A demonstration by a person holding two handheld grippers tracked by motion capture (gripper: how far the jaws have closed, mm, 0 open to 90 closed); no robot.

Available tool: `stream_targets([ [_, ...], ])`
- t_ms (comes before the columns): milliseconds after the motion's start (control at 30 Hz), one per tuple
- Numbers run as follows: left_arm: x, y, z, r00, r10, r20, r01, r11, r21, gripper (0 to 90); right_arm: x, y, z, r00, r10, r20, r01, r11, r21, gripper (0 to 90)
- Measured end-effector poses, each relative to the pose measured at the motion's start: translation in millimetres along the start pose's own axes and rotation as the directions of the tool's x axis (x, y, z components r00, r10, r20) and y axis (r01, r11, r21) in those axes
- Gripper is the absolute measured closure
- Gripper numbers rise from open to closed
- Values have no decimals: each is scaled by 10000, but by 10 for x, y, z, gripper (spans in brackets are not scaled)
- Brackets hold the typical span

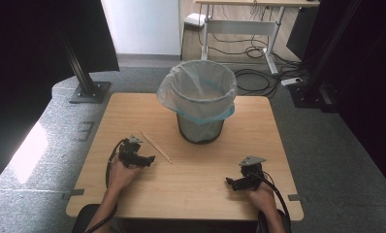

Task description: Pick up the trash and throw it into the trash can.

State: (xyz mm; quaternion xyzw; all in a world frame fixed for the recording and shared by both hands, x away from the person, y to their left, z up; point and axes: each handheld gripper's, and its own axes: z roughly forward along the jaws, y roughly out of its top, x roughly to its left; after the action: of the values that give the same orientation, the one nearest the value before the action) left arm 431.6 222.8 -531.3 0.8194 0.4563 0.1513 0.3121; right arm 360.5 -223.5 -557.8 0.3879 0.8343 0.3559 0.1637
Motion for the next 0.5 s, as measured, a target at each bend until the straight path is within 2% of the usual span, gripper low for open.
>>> stream_targets([
  [100,-35,111,71,9999,-100,76,100,9999,-33,20,3,-1,-1,10000,17,9,-17,10000,-2,0],
  [133,-57,181,99,10000,-91,-26,91,9999,-118,21,4,-1,-1,10000,18,10,-18,10000,-1,0],
  [267,-80,297,152,9998,-160,-94,159,9997,-169,36,6,-2,-2,10000,28,10,-28,10000,-2,0],
  [500,-116,321,270,9993,-29,-375,35,9999,163,45,10,-3,-3,10000,9,-3,-9,10000,0,0],
])
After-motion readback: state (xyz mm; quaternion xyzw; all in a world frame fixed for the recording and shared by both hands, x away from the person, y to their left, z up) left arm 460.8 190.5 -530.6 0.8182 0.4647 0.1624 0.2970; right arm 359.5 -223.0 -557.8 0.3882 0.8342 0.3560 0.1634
